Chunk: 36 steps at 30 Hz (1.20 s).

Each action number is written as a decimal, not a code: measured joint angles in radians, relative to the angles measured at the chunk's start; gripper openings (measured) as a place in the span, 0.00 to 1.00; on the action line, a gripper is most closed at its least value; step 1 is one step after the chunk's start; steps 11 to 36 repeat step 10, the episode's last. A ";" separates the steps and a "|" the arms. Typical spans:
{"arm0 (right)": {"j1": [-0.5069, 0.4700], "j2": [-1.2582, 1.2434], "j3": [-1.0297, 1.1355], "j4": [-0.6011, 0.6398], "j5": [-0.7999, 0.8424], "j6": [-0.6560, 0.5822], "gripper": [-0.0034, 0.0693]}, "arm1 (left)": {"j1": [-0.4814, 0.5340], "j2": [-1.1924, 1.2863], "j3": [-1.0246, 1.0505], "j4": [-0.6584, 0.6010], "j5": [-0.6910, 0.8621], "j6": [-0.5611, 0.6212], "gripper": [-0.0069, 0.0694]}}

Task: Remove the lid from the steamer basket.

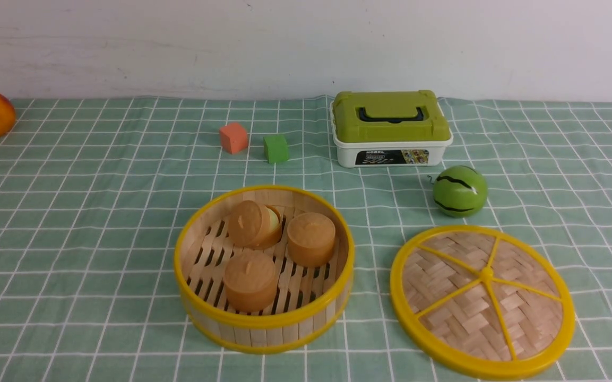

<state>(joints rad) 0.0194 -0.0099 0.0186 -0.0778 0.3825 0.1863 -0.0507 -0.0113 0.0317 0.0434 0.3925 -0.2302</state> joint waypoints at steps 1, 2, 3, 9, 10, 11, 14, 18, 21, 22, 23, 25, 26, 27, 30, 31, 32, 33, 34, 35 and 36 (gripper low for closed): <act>0.000 0.000 0.000 0.000 0.000 0.000 0.05 | 0.000 0.000 0.000 0.000 0.000 0.000 0.40; 0.000 0.000 0.000 0.000 0.000 0.000 0.05 | 0.000 0.000 0.000 0.000 0.000 0.000 0.40; 0.000 0.000 0.000 0.000 0.000 0.000 0.05 | 0.000 0.000 0.000 0.000 0.000 0.000 0.40; 0.000 0.000 0.000 0.000 0.000 0.000 0.06 | 0.000 0.000 0.000 0.000 0.000 0.000 0.40; 0.000 0.000 0.000 0.000 0.000 0.000 0.06 | 0.000 0.000 0.000 0.000 0.000 0.000 0.40; 0.000 0.000 0.000 0.000 0.000 0.000 0.06 | 0.000 0.000 0.000 0.000 0.000 0.000 0.40; 0.000 0.000 0.000 0.000 0.000 0.000 0.06 | 0.000 0.000 0.000 0.000 0.000 0.000 0.40; 0.000 0.000 0.000 0.000 0.000 0.000 0.06 | 0.000 0.000 0.000 0.000 0.000 0.000 0.40; 0.000 0.000 0.000 0.000 0.000 0.000 0.06 | 0.000 0.000 0.000 0.000 0.000 0.000 0.40; 0.000 0.000 0.000 0.000 0.000 0.000 0.06 | 0.000 0.000 0.000 0.000 0.000 0.000 0.40; 0.000 0.000 0.000 0.000 0.000 0.000 0.06 | 0.000 0.000 0.000 0.000 0.000 0.000 0.40; 0.000 0.000 0.000 0.000 0.000 0.000 0.06 | 0.000 0.000 0.000 0.000 0.000 0.000 0.40; 0.000 0.000 0.000 0.000 0.000 0.000 0.06 | 0.000 0.000 0.000 0.000 0.000 0.000 0.40; 0.000 0.000 0.000 0.000 0.000 0.000 0.06 | 0.000 0.000 0.000 0.000 0.000 0.000 0.40; 0.000 0.000 0.000 0.000 0.000 0.000 0.06 | 0.000 0.000 0.000 0.000 0.000 0.000 0.40; 0.000 0.000 0.000 0.000 0.000 0.000 0.06 | 0.000 0.000 0.000 0.000 0.000 0.000 0.40; 0.000 0.000 0.000 0.000 0.000 0.000 0.06 | 0.000 0.000 0.000 0.000 0.000 0.000 0.40; 0.000 0.000 0.000 0.000 0.000 0.000 0.06 | 0.000 0.000 0.000 0.000 0.000 0.000 0.40; 0.000 0.000 0.000 0.000 0.000 0.000 0.06 | 0.000 0.000 0.000 0.000 0.000 0.000 0.40; 0.000 0.000 0.000 0.000 0.000 0.000 0.06 | 0.000 0.000 0.000 0.000 0.000 0.000 0.40; 0.000 0.000 0.000 0.000 0.000 0.000 0.06 | 0.000 0.000 0.000 0.000 0.000 0.000 0.40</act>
